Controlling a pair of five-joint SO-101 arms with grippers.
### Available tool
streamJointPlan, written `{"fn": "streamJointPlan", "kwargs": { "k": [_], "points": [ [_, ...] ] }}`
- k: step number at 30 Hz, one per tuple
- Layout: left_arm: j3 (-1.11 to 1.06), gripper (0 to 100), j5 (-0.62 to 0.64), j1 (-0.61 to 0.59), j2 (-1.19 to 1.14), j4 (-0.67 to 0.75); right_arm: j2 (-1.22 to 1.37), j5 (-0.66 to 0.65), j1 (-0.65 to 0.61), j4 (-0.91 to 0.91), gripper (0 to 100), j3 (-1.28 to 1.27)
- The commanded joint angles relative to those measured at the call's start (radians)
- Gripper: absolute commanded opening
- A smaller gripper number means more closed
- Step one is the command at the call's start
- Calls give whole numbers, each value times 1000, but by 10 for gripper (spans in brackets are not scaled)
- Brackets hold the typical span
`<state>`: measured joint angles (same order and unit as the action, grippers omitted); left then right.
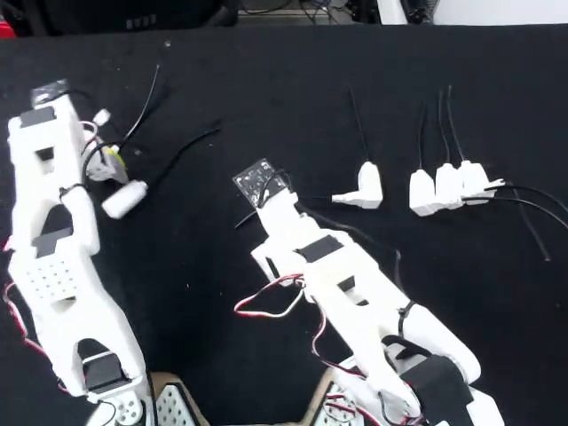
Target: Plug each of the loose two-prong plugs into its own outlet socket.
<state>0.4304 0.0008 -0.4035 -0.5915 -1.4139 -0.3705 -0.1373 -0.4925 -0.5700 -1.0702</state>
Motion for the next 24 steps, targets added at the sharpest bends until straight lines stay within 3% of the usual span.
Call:
{"fn": "streamJointPlan", "kwargs": {
  "k": [1,7,15,19,24],
  "points": [
    [68,253,-60,22,12,-78,-36,-8,-15,21,201,4],
    [91,253,-227,25,12,-89,-36,-8,-15,21,201,7],
    [107,257,-623,101,6,-98,-36,-8,-14,21,201,4],
    [102,258,-746,117,2,-98,-36,-8,-14,21,201,4],
    [82,288,-793,111,0,-103,-36,-8,-14,20,201,4]
  ]
}}
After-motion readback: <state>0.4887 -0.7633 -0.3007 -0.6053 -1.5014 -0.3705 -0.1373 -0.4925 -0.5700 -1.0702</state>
